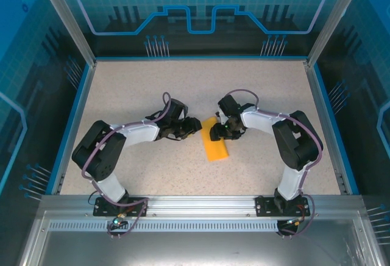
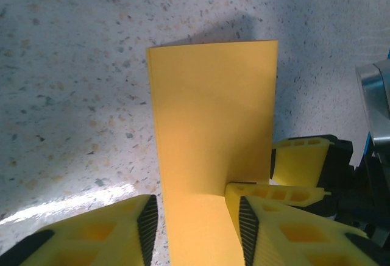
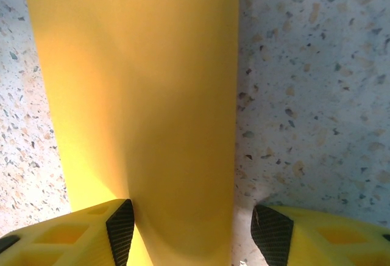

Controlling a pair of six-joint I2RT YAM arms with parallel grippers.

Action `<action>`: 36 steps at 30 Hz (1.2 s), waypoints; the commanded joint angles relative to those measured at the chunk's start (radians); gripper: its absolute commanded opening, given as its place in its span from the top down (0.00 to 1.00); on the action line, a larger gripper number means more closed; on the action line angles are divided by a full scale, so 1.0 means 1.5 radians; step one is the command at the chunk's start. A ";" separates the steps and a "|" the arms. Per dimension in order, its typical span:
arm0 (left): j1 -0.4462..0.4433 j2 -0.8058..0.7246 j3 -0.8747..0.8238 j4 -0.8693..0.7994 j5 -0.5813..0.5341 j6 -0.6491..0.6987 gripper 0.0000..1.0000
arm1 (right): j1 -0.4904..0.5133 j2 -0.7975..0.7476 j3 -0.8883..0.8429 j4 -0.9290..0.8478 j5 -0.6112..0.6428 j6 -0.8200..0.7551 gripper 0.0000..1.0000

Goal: Fold a paper plane with a square sheet of paper (pick it up from the middle)
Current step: Fold the square sheet of paper in half at the center of the table, then hold the square sheet of paper at the center of the table.

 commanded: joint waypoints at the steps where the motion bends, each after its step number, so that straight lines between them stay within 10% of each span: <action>1: -0.011 0.019 0.024 0.010 0.031 0.004 0.61 | 0.004 0.093 -0.043 0.012 0.040 0.005 0.37; 36: -0.027 0.122 0.111 -0.047 0.048 0.043 0.90 | 0.013 0.154 -0.033 0.012 0.060 -0.026 0.36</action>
